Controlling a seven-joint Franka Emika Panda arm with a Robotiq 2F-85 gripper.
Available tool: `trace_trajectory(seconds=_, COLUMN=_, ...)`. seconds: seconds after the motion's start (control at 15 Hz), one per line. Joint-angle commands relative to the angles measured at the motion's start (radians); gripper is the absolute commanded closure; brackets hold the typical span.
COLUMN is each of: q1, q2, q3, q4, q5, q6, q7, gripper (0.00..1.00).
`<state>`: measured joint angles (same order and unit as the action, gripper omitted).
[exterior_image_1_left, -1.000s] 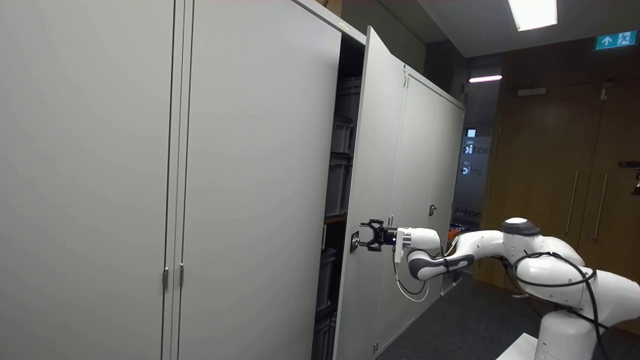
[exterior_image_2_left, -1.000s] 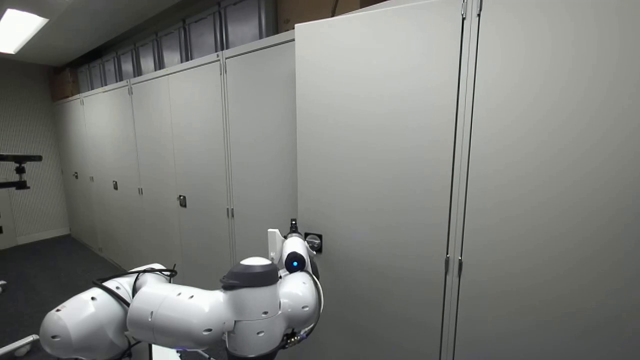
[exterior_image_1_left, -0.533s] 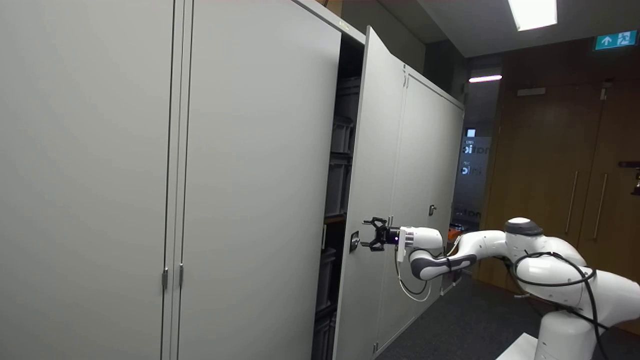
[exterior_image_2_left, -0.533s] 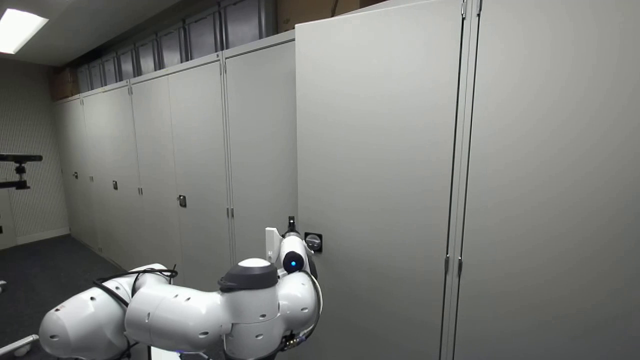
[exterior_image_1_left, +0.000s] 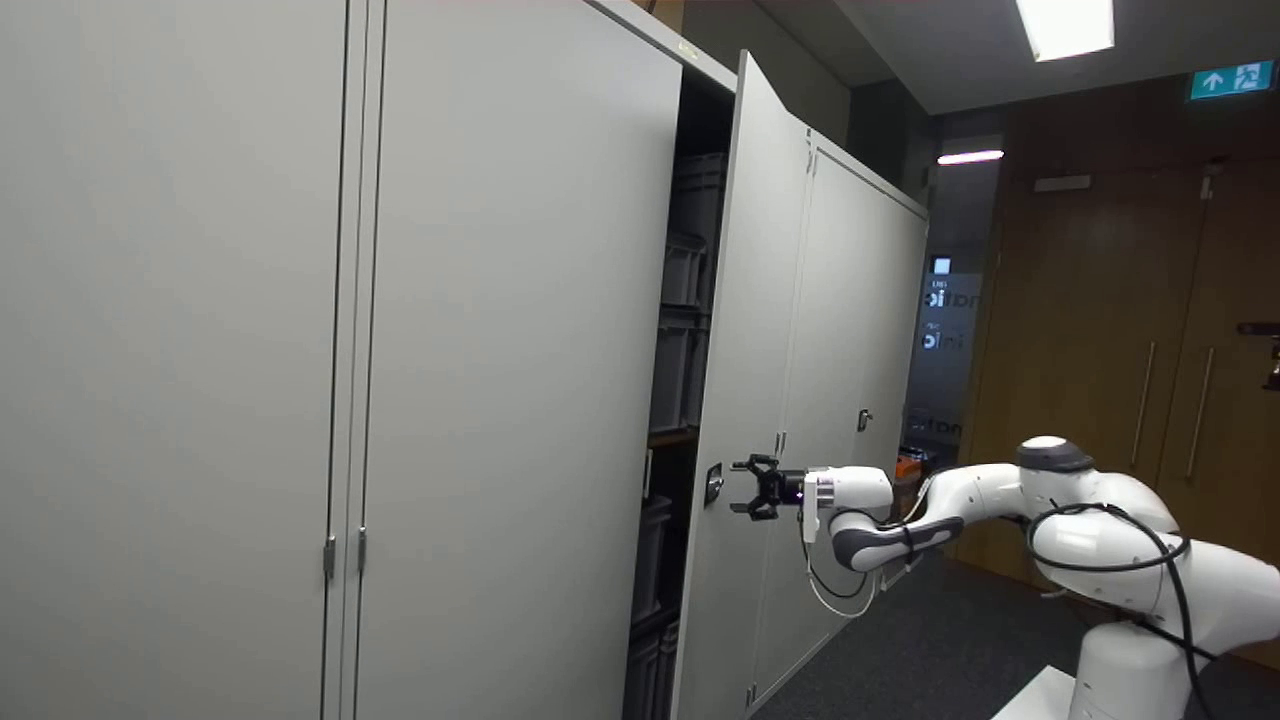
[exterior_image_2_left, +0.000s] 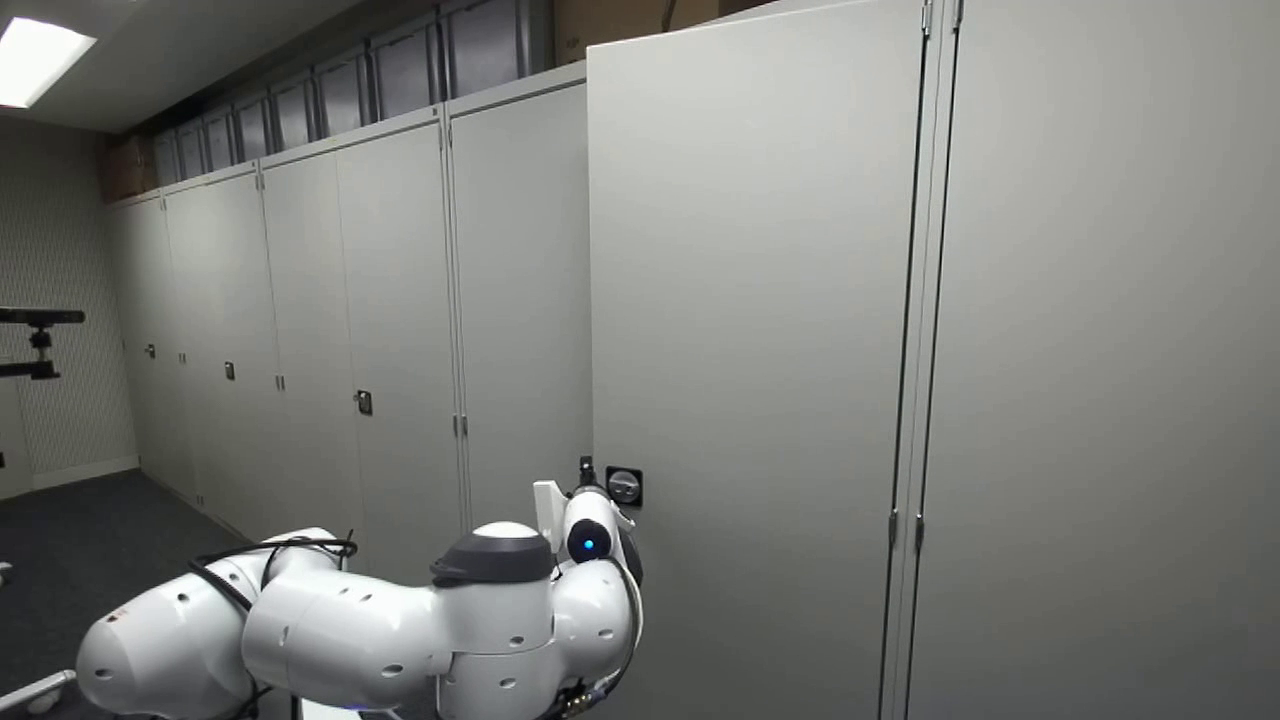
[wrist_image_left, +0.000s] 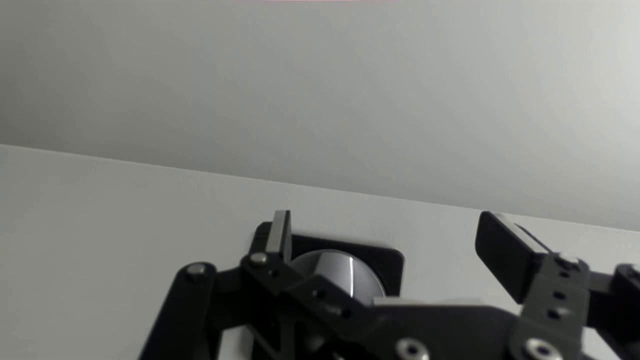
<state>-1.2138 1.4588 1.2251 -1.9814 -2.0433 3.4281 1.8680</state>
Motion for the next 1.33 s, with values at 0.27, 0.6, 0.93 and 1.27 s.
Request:
trace_trajectory(seconds=0.27, q1=-0.106, q2=-0.093, q3=0.047, q4=-0.108, q5=-0.159, q6=-0.197, q7=-0.095, gripper=0.00)
trace_trajectory(seconds=0.6, q1=-0.176, q2=-0.107, q3=0.096, q4=-0.182, q5=-0.290, q6=-0.322, q7=-0.118, gripper=0.00)
trace_trajectory(seconds=0.93, q1=-0.234, q2=-0.144, q3=0.135, q4=-0.255, q5=-0.388, q6=-0.405, q7=-0.142, gripper=0.00)
trace_trajectory(seconds=1.27, q1=-0.318, q2=-0.104, q3=0.186, q4=-0.354, q5=-0.307, q6=-0.547, q7=-0.404, gripper=0.00)
